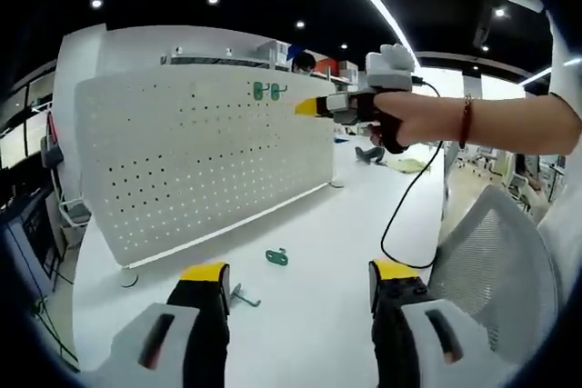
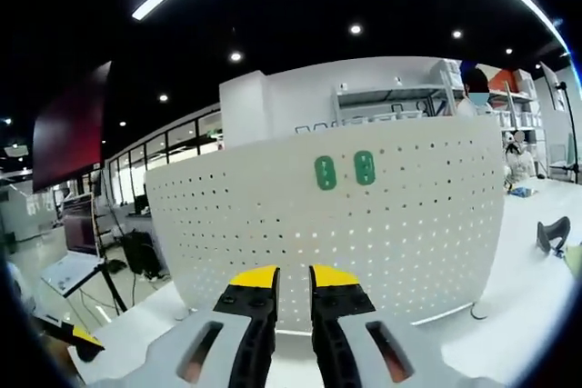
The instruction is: Insert the hook assembly into the mounting plate slot until the hook locks in place.
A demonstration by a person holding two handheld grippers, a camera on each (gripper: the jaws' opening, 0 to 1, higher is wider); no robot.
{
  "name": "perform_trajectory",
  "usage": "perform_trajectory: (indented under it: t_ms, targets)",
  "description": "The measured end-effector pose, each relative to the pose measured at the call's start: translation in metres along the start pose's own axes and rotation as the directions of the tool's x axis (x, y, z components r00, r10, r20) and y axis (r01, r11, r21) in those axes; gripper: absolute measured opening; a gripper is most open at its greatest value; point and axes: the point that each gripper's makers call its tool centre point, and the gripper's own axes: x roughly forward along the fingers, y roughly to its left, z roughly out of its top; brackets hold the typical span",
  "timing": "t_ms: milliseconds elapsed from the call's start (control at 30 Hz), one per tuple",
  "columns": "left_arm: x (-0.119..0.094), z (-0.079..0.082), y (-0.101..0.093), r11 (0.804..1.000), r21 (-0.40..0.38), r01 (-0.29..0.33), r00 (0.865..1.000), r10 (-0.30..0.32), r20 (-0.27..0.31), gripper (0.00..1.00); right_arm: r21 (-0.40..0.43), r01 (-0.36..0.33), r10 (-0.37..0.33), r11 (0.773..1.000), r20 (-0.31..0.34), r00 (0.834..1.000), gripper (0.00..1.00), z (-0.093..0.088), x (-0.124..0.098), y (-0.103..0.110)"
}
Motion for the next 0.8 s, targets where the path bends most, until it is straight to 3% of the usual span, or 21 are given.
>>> perform_trajectory:
  t_ms: [200, 333, 633, 800]
  targets:
    - [0.01, -0.004, -0.003, 1.0, -0.01, -0.003, 1.0, 0.003, -0.022, 0.6, 0.002, -0.009, 0.009, 1.0, -0.024, 1.0, 0.12, -0.013, -0.014, 0.0]
    - [0.022, -0.007, -0.005, 0.999, -0.017, -0.037, 0.997, 0.036, -0.064, 0.6, 0.013, -0.049, 0.049, 0.999, -0.048, 0.998, 0.12, -0.025, -0.021, 0.002]
    - [0.051, 0.001, -0.015, 0.996, -0.043, -0.073, 0.994, 0.069, -0.085, 0.56, 0.017, -0.119, 0.12, 0.993, -0.08, 0.99, 0.12, -0.042, -0.027, -0.001]
    - [0.063, -0.005, -0.015, 0.995, -0.052, -0.086, 0.99, 0.08, -0.12, 0.53, 0.037, -0.146, 0.149, 0.989, -0.094, 0.984, 0.13, -0.052, -0.032, 0.001]
